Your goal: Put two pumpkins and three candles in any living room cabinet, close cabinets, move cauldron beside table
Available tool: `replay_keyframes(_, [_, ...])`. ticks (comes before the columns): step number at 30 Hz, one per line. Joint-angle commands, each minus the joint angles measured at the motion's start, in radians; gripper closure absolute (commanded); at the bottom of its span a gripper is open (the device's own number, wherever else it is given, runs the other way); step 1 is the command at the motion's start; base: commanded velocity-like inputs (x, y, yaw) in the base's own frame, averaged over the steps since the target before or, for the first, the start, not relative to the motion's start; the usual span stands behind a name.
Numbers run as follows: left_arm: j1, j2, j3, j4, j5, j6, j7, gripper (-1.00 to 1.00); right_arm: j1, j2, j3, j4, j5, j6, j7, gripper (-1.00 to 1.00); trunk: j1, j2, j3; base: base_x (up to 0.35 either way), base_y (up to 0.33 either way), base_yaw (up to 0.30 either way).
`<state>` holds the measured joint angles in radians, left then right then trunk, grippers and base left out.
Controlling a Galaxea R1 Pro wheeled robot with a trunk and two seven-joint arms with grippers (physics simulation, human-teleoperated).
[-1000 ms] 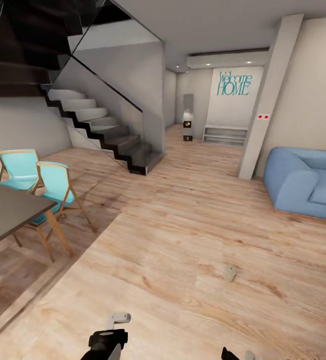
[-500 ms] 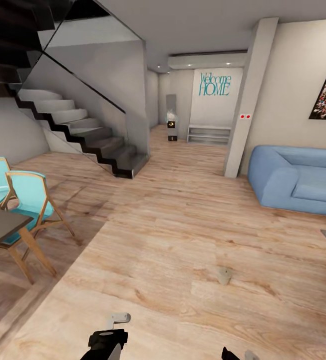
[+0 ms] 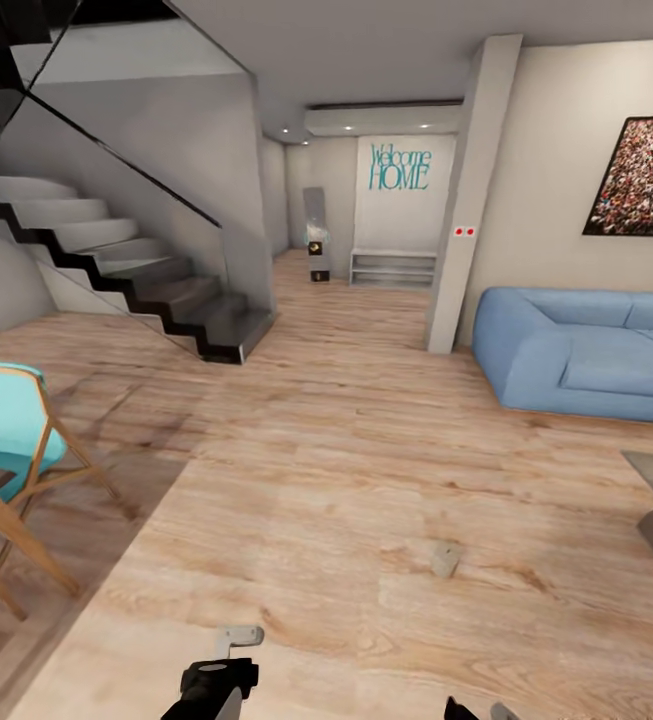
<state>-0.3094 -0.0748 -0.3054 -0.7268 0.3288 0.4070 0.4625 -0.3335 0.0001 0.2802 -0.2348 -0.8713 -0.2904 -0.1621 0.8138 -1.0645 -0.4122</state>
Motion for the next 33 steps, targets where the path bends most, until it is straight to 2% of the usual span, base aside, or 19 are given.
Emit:
replay_keyframes(1, [0.000,0.001,-0.004,-0.002,0.011,0.003,0.009,-1.00,-0.001,0.000,0.008,0.000,-0.006,-0.003,-0.007,-1.00,0.000,-0.001,-0.001,0.237,0.055,-0.269])
replay_keyframes(30, [0.000,0.001,-0.006,-0.002,0.010,0.003,0.008,-1.00,-0.001,-0.002,0.012,-0.001,-0.005,-0.006,-0.008,-1.00,0.000,-0.001,-0.014,0.237,0.006,-0.269])
replay_keyframes(33, [0.000,0.001,-0.006,-0.002,0.010,0.003,0.008,-1.00,-0.001,-0.001,0.012,-0.001,-0.004,-0.007,-0.008,-1.00,0.000,-0.001,-0.015,0.242,0.145,-0.073])
